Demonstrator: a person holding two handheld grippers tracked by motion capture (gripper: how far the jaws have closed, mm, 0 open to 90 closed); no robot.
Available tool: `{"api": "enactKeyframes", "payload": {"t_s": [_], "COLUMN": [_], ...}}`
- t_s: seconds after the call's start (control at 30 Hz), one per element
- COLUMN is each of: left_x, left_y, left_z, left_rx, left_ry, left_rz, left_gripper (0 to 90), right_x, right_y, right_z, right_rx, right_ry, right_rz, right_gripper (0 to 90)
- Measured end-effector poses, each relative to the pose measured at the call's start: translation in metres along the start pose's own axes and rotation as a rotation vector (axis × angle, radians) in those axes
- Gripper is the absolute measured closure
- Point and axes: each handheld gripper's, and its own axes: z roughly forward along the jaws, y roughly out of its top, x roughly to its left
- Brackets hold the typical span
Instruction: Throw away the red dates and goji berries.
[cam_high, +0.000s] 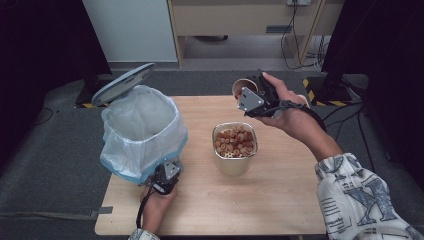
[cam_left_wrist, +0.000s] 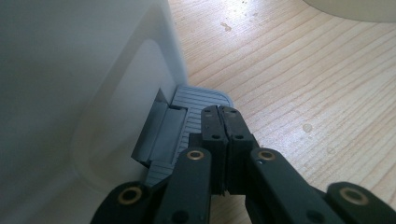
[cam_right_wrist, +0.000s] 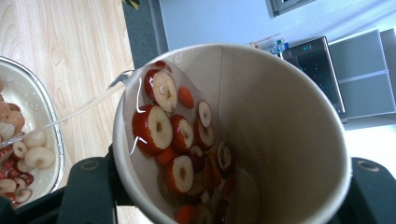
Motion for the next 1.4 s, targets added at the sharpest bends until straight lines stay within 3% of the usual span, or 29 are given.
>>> {"api": "enactKeyframes", "payload": {"t_s": [0.33,0.47,0.63,1.4], "left_x": [-0.0001,-0.0001,-0.0001,-0.0003], "left_y": [0.0000,0.0000,0.0000,0.0002], "left_z": [0.0000,0.0002,0.0002,0.0002], "left_rx": [0.000,-0.002,-0.001,-0.001], "left_ry": [0.000,0.001,0.001,0.003], "left_rz": [0.000,-0.001,0.000,0.002], "left_gripper": [88.1,88.1,88.1,88.1], "right_x": [-0.0007,0.0019,0.0042,0.0040], "right_y": [0.0011,0.0028,0.0028,0.0040], "right_z": [-0.0021,-0.0033,-0.0029,-0.0050], "right_rx": [0.001,0.025,0.039,0.038], "right_ry": [-0.008,-0.034,-0.039,-0.044], "right_rz": [-0.018,-0.095,-0.133,-0.146], "right_gripper": [33.9,34.0,34.1,34.1]}}
